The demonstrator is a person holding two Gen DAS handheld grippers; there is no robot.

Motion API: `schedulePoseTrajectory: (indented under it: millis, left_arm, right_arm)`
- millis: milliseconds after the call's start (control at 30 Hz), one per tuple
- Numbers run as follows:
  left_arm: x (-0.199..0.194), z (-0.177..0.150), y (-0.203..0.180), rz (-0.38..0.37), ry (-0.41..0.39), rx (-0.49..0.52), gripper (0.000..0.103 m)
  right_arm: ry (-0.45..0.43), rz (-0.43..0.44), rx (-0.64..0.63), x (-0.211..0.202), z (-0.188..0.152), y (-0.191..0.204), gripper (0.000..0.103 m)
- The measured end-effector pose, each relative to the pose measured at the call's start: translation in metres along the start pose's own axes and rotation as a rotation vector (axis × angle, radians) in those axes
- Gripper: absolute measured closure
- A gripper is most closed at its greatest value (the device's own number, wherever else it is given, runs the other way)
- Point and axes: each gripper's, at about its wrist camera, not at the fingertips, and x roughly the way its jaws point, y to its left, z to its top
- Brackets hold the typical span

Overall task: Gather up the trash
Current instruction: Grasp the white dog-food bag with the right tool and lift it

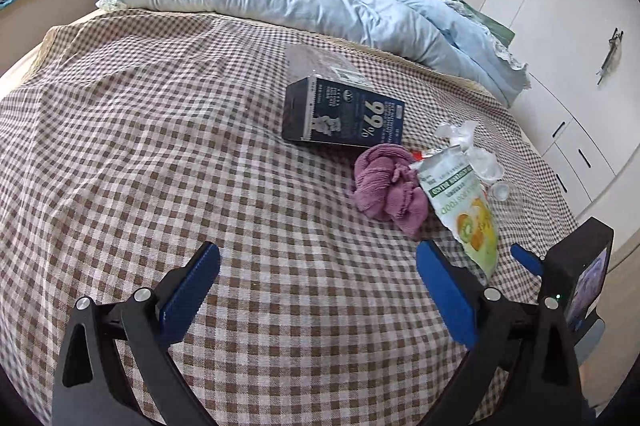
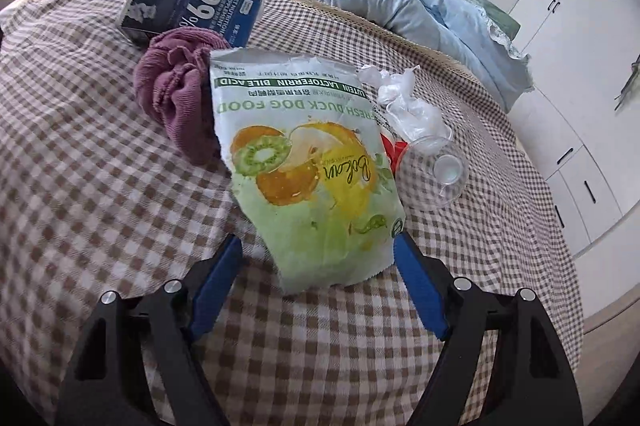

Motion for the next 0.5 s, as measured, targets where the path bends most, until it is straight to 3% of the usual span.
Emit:
schedulePoseTrajectory:
  millis: [67, 167, 300, 500]
  left_arm:
    - [0.005, 0.0, 0.004, 0.009, 0.01, -0.01, 0.008]
    - [0.008, -0.002, 0.008, 0.016, 0.02, -0.023, 0.008]
    - [0.007, -0.003, 0.007, 0.012, 0.017, -0.024, 0.008]
    - [0.024, -0.009, 0.003, 0.06, 0.039, 0.006, 0.008]
  right_arm:
    - [-0.001, 0.004, 0.028, 0.007, -0.005, -0.005, 0.074]
    - [-0.05, 0.013, -0.01, -0.001, -0.011, -0.007, 0.081]
    - [-0.142, 0.069, 0.071, -0.023, -0.005, -0.023, 0.095]
    - [-0.21, 0.284, 0.252, -0.04, -0.003, -0.062, 0.102]
